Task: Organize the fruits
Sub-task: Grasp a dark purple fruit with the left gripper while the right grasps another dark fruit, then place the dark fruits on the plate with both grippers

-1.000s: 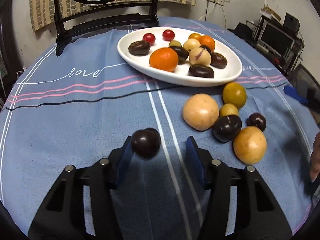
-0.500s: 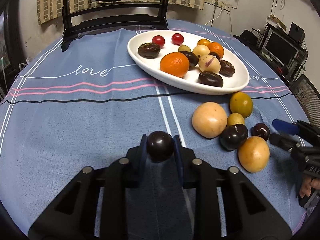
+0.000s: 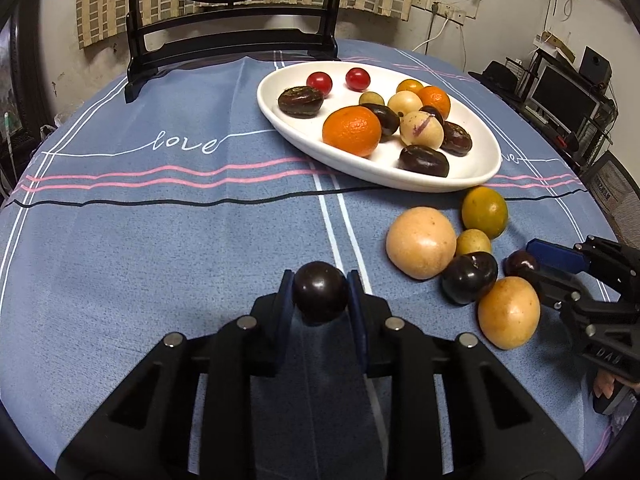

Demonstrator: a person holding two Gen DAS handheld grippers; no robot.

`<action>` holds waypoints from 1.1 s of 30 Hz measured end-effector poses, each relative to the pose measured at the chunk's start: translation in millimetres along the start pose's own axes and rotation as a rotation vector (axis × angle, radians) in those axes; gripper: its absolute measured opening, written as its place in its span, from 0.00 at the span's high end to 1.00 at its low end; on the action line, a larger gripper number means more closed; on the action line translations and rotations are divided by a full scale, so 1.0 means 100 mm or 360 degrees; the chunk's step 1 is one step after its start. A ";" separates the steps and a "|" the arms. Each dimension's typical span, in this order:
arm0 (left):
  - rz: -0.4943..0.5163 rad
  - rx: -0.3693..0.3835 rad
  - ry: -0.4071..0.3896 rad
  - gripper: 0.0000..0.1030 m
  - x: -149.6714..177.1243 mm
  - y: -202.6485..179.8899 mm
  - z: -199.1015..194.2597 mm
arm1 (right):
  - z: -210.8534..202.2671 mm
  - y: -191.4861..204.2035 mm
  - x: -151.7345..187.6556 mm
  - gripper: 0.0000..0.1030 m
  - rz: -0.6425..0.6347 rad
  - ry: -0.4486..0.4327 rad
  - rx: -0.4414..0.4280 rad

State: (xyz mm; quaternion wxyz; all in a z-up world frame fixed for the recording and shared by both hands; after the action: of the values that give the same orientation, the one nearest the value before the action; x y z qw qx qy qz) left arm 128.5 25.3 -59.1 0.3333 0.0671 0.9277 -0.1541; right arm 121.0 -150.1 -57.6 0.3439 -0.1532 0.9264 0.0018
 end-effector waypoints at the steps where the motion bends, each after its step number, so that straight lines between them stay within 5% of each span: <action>1: -0.0001 0.0002 0.0002 0.74 0.00 0.00 0.00 | 0.00 0.01 0.00 0.64 -0.0016 -0.0004 0.0005; 7: -0.0033 0.0036 -0.0005 0.74 -0.03 0.03 0.02 | 0.20 -0.29 -0.01 0.68 0.0203 0.0131 -0.0200; 16: 0.0015 0.0112 -0.0039 0.75 -0.05 -0.03 0.00 | 0.08 -0.14 0.00 0.72 0.0092 0.0064 -0.0142; 28: 0.0112 0.0057 -0.0024 0.76 0.02 -0.19 -0.03 | 0.01 -0.20 0.03 0.72 0.0143 0.0023 -0.0135; 33: 0.0133 0.0048 -0.0154 0.76 -0.05 -0.25 -0.21 | -0.10 -0.28 0.00 0.72 0.0201 -0.0050 -0.0136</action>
State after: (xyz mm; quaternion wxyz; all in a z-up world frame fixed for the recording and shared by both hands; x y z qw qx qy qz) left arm 113.8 8.2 -34.8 0.3829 0.1033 0.9045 -0.1570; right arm 122.6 -177.8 -47.3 0.3507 -0.1090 0.9278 0.0653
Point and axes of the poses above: each gripper's, at about its wrist camera, not at the fingertips, and z roughly the way its jaws point, y to its left, x to its underside, the point moved 1 cm from there along z, roughly the way its jaws point, and after that the axes turned 11 degrees about x, right-handed, at the moved point
